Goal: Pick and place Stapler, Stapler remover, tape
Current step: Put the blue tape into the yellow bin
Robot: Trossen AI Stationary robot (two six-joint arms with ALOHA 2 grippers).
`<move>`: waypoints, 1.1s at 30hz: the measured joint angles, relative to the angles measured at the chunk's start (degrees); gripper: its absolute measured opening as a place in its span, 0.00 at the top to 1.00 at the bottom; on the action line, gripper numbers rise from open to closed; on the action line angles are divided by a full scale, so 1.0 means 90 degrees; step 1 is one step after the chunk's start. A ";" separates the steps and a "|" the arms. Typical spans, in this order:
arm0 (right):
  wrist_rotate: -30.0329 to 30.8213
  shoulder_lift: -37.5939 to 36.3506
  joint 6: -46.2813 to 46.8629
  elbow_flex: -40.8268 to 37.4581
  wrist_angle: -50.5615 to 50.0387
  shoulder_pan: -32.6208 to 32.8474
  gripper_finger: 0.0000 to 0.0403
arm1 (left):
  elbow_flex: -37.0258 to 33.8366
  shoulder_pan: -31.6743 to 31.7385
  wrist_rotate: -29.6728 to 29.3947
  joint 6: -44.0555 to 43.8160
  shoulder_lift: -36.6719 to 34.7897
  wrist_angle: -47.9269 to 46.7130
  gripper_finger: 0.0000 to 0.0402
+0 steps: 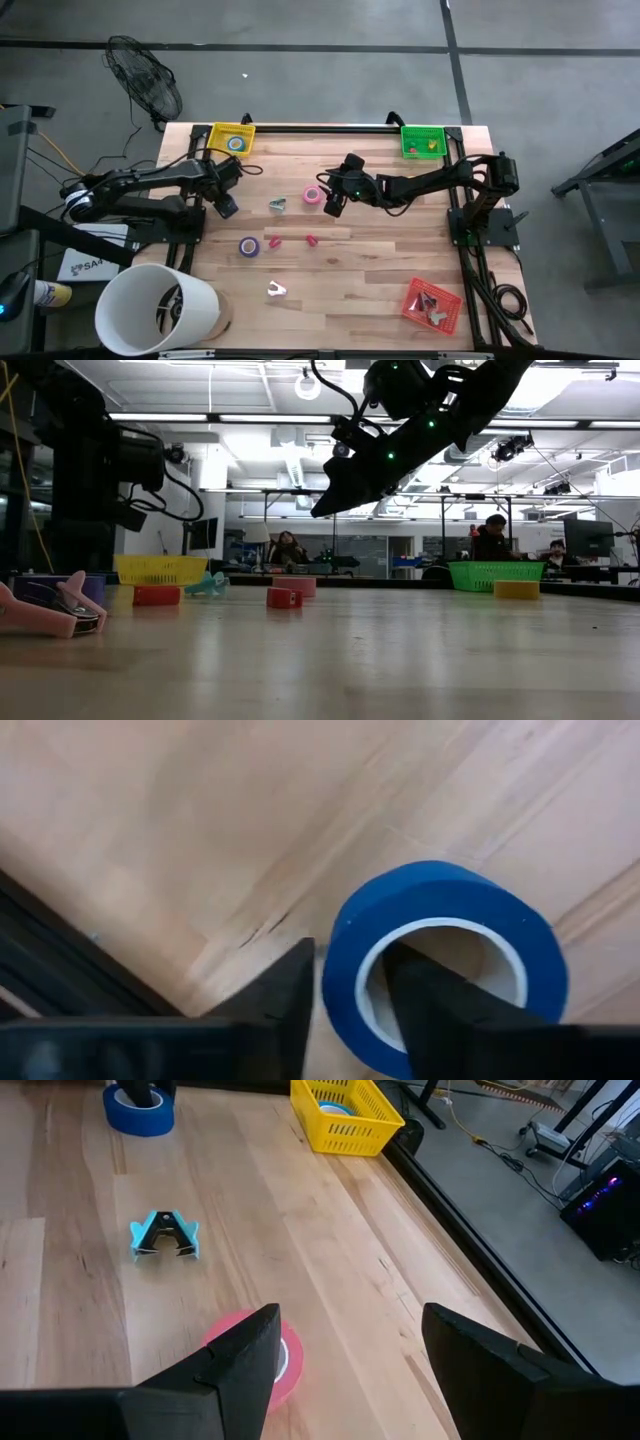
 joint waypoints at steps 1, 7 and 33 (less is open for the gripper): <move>-0.0002 0.0002 0.0002 0.0000 0.0000 0.0002 0.41 | 0.0000 0.0000 0.0029 0.0022 0.0000 0.0008 0.75; -0.0002 0.0000 0.0000 0.0000 -0.0002 0.0000 0.41 | 0.0000 0.0000 0.0074 0.0491 0.0000 0.0334 0.92; -0.0002 0.0000 0.0002 0.0000 -0.0029 0.0002 0.41 | -0.0010 0.0002 -0.3318 0.1459 0.0092 0.5076 0.92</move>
